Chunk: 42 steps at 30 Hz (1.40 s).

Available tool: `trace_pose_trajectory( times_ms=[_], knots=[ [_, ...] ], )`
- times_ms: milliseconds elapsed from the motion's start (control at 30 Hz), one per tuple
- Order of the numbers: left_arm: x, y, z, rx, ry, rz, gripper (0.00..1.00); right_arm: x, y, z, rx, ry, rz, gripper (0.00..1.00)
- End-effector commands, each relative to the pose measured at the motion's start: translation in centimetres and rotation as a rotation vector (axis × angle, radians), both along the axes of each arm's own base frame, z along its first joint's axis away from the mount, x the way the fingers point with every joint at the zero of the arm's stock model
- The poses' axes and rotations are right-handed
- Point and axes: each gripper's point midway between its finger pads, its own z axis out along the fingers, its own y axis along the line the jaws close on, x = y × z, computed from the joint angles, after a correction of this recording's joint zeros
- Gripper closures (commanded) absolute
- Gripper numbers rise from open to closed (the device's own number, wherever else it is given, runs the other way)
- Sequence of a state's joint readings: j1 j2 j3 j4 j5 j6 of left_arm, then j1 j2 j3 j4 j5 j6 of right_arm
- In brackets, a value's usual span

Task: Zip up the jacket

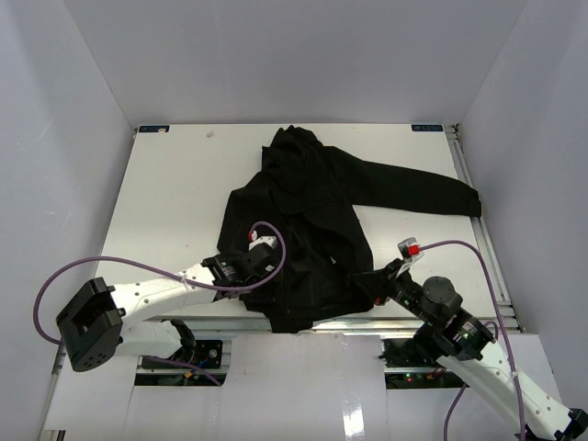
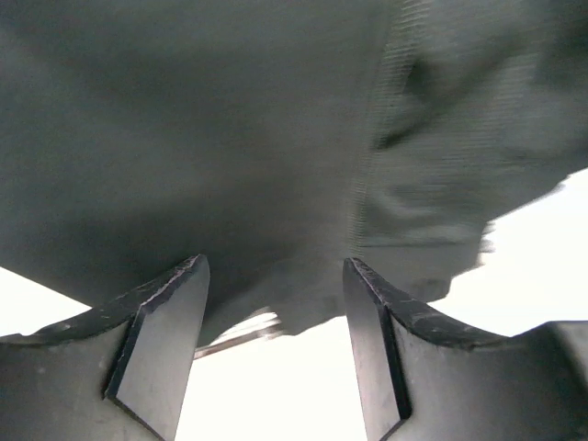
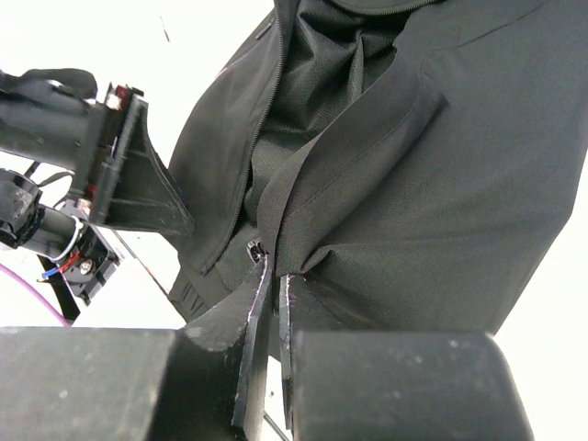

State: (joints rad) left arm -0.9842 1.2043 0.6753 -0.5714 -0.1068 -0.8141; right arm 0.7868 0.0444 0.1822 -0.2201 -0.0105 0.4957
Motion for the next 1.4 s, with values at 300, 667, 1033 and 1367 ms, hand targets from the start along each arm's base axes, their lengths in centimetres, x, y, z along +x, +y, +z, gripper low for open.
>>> trace_pose_trajectory(
  times_ms=[300, 667, 1033, 1367],
  knots=[
    [-1.4, -1.3, -4.5, 0.100, 0.061, -0.028, 0.02, -0.3, -0.3, 3.4, 0.055, -0.061, 0.001, 0.92],
    [-2.3, 0.9, -6.9, 0.182, 0.087, 0.014, 0.77, -0.4, -0.3, 3.6, 0.057, -0.062, 0.002, 0.92],
    [-1.7, 1.0, -2.4, 0.111, 0.005, 0.001, 0.52, -0.2, 0.1, 3.1, 0.057, -0.048, 0.007, 0.92],
    [-1.8, 0.6, -1.8, 0.102, 0.011, -0.029, 0.46, -0.3, 0.0, 3.1, 0.057, -0.050, 0.009, 0.92]
  ],
)
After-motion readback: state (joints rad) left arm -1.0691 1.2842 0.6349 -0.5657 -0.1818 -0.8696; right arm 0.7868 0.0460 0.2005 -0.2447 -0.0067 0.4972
